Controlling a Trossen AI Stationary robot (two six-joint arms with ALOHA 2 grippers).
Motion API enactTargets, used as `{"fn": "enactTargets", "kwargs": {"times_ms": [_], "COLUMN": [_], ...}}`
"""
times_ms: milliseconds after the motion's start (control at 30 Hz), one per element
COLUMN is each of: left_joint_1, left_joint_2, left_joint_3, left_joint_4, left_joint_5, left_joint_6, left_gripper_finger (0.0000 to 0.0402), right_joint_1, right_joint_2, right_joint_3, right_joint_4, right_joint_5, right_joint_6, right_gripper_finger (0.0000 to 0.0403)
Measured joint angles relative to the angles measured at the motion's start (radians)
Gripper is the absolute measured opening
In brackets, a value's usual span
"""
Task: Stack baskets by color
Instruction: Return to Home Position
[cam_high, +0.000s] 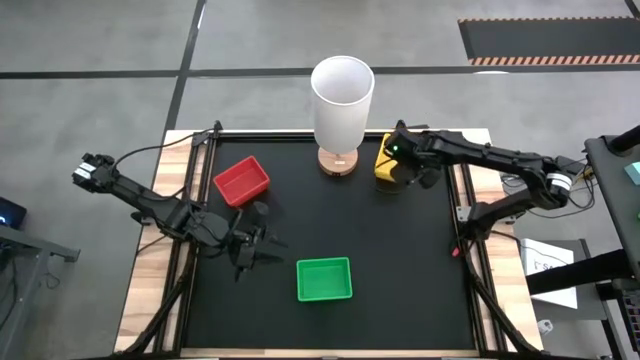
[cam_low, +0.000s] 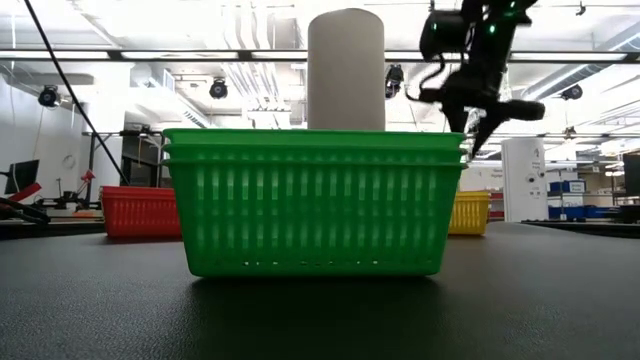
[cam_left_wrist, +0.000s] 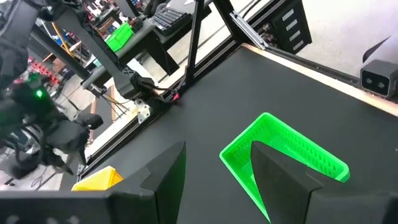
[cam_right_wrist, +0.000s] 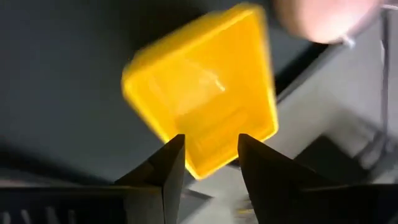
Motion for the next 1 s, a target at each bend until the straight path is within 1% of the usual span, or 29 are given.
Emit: {"fn": "enactTargets", "kwargs": {"times_ms": [67,133,167,233,267,300,333,367,467,533,600,733,800,867,1000], "left_joint_1": [0.000,0.001,0.001,0.001,0.002,0.003,0.003,0.003,0.003,0.003,0.003,0.003,0.003,0.003,0.003], "left_joint_2": [-0.001,-0.006,-0.012,-0.028,-0.038,-0.050,-0.061,-0.072,-0.121,-0.151,-0.185,-0.258,-0.300,-0.349,-0.443], "left_joint_3": [-0.008,-0.019,-0.027,-0.045,-0.054,-0.063,-0.073,-0.083,-0.123,-0.146,-0.170,-0.232,-0.269,-0.305,-0.367], "left_joint_4": [0.000,0.001,0.000,-0.001,0.000,-0.002,0.000,0.000,0.006,0.028,0.042,0.070,0.089,0.088,0.091], "left_joint_5": [-0.001,-0.007,-0.016,-0.034,-0.047,-0.053,-0.055,-0.056,-0.057,-0.057,-0.061,-0.103,-0.132,-0.151,-0.153], "left_joint_6": [0.007,0.021,0.024,0.026,0.025,0.022,0.012,0.002,-0.013,-0.038,-0.054,-0.057,-0.065,-0.079,-0.083], "left_gripper_finger": [0.0166,0.0166,0.0166,0.0166,0.0166,0.0166,0.0166,0.0166,0.0166,0.0166,0.0166,0.0165,0.0158,0.0146,0.0112], "right_joint_1": [0.053,0.116,0.144,0.191,0.224,0.269,0.321,0.377,0.532,0.601,0.645,0.673,0.669,0.660,0.650], "right_joint_2": [-0.008,-0.010,-0.011,-0.027,-0.035,-0.042,-0.049,-0.054,-0.056,-0.056,-0.056,-0.060,-0.070,-0.083,-0.136], "right_joint_3": [0.008,0.015,0.017,-0.001,-0.026,-0.057,-0.095,-0.136,-0.245,-0.305,-0.351,-0.433,-0.468,-0.496,-0.554], "right_joint_4": [0.020,0.074,0.114,0.199,0.281,0.398,0.534,0.652,0.916,1.044,1.152,1.282,1.309,1.336,1.379], "right_joint_5": [-0.002,-0.011,-0.065,-0.315,-0.438,-0.519,-0.553,-0.547,-0.430,-0.353,-0.288,-0.227,-0.213,-0.209,-0.207], "right_joint_6": [0.237,0.574,0.713,0.881,0.945,0.999,1.023,1.031,0.976,0.945,0.944,0.937,0.934,0.925,0.887], "right_gripper_finger": [0.0133,0.0124,0.0118,0.0106,0.0100,0.0094,0.0088,0.0083,0.0067,0.0056,0.0045,0.0027,0.0020,0.0014,0.0009]}}
